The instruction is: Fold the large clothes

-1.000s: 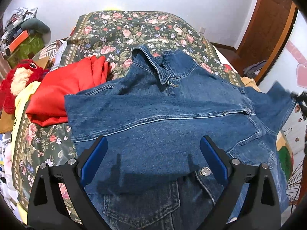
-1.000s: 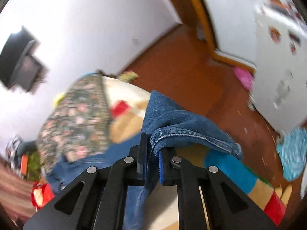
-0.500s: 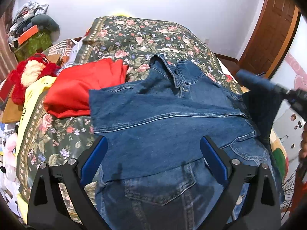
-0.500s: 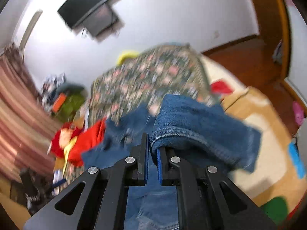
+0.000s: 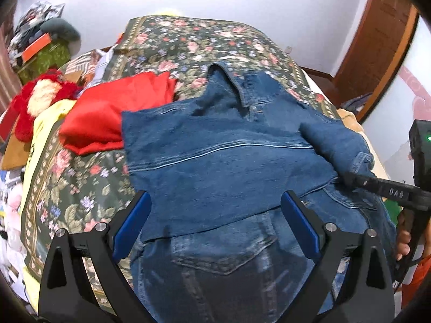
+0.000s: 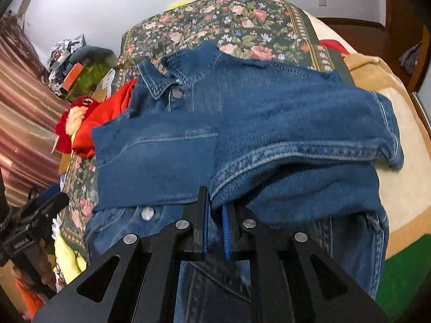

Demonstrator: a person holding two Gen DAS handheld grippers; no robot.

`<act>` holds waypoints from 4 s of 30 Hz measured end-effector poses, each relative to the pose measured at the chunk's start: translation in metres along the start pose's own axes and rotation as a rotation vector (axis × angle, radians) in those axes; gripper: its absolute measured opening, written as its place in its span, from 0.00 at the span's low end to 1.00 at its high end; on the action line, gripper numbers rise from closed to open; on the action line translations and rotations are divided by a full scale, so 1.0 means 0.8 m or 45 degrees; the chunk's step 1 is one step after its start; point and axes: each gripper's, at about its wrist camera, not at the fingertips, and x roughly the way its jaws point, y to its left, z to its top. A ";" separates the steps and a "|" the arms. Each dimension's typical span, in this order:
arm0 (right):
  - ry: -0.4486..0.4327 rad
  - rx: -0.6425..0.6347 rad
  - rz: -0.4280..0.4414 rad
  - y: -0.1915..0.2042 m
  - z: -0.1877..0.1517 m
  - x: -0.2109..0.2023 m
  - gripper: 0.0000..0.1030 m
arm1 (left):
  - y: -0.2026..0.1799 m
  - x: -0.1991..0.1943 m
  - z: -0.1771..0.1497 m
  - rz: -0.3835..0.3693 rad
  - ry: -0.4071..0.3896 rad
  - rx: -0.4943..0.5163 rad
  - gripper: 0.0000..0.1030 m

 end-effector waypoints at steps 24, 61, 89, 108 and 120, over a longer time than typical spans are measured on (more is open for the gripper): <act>-0.361 0.249 -0.332 -0.139 -0.036 -0.138 0.32 | -0.322 0.060 0.079 -0.292 0.039 0.732 0.95; -0.322 0.070 -0.291 -0.105 0.014 -0.109 0.51 | -0.156 0.014 0.161 -0.348 -0.188 0.241 0.11; -0.003 -0.129 -0.297 -0.058 0.001 0.008 0.62 | 0.085 0.049 -0.053 -0.258 0.104 -0.389 0.43; -0.010 -0.107 -0.326 -0.055 0.021 -0.008 0.62 | 0.150 0.018 -0.058 0.121 0.059 -0.337 0.58; -0.126 0.025 -0.347 -0.096 0.091 -0.014 0.63 | 0.181 0.061 0.023 0.022 0.009 -0.427 0.66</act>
